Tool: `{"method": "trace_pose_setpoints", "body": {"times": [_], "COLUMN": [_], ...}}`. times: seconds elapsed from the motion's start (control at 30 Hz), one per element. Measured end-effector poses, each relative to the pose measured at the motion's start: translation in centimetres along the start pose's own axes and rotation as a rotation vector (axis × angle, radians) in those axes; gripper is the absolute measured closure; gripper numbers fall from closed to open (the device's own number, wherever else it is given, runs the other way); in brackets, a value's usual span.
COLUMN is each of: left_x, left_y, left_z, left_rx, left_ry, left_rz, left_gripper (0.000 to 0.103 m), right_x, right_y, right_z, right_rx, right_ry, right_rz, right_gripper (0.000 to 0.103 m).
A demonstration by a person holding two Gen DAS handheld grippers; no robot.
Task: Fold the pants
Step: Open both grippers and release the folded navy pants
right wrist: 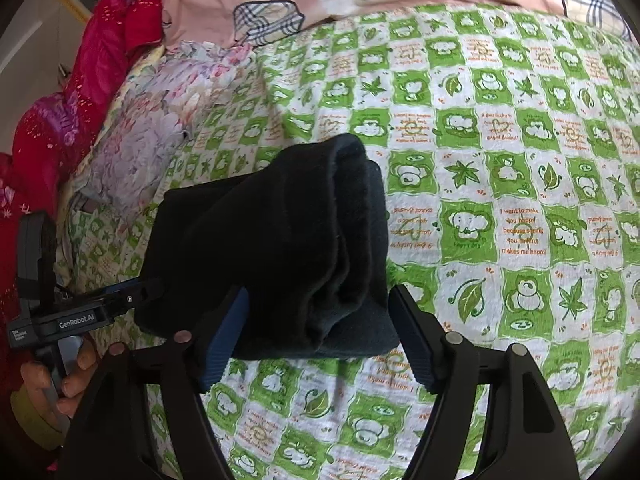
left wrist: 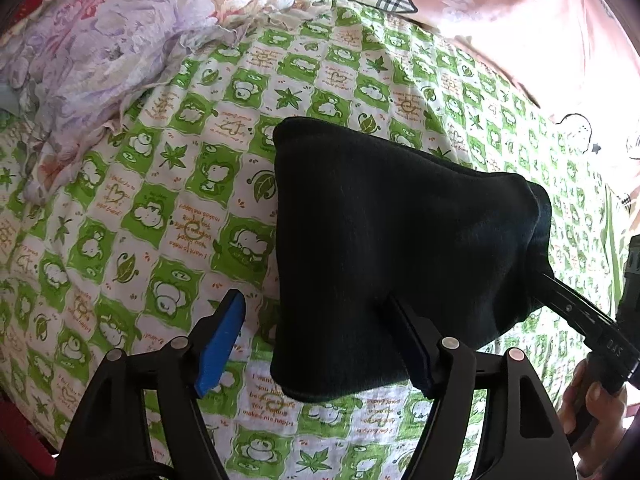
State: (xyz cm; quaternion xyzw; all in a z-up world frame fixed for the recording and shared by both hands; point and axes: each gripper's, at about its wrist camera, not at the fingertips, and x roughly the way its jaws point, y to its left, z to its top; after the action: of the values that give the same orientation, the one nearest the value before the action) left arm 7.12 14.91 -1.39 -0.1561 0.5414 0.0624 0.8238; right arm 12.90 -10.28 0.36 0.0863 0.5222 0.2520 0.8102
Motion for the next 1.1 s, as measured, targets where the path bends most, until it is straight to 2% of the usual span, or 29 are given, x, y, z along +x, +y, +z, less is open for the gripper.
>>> {"method": "trace_pose_setpoints", "body": {"times": [0.4, 0.77, 1.1], "left_x": [-2.0, -3.7, -5.4], "left_y": [-0.4, -1.8, -2.2], "left_z": [-2.3, -4.9, -5.9], "left_rx": [-0.019, 0.054, 0.077], "left_ry": [-0.066, -0.131, -0.199], "left_rz": [0.067, 0.191, 0.234], "left_gripper": [0.027, 0.023, 0.022], "right_x": [-1.6, -3.5, -4.1], "right_y": [0.9, 3.8, 6.3], "right_z": [-2.0, -3.5, -4.8], "right_rx": [-0.044, -0.166, -0.263], "right_ry": [-0.039, -0.106, -0.154], "right_rz": [-0.029, -0.078, -0.083], "right_gripper": [0.023, 0.016, 0.010]}}
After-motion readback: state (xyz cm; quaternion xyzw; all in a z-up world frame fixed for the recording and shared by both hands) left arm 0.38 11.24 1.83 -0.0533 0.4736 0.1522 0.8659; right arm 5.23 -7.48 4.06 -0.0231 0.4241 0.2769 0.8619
